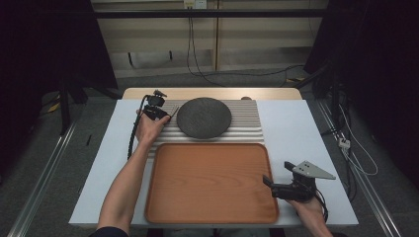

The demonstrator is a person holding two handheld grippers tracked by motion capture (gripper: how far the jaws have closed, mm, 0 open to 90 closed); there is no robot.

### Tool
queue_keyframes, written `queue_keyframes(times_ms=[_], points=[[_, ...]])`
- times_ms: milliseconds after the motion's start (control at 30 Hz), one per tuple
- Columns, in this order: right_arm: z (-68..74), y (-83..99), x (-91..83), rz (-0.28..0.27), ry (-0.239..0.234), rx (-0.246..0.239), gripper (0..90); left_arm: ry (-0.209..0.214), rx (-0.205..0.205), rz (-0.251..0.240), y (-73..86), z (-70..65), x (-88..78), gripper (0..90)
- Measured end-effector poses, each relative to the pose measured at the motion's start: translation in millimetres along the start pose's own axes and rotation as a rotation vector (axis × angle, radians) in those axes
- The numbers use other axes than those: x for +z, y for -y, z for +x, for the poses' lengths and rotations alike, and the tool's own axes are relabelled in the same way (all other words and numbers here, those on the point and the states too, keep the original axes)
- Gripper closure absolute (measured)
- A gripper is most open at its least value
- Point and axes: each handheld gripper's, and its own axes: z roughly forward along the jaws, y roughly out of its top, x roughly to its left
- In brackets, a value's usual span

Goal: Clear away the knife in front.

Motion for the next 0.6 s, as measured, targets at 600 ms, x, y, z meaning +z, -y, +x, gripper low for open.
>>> queue_keyframes(times_ms=[600], points=[[0.5, -0.4, 0.9, -0.001, -0.002, -0.003, 3.4, -0.033, -0.025, 0.009, -1.5, -4.2, 0.8, 79.1]])
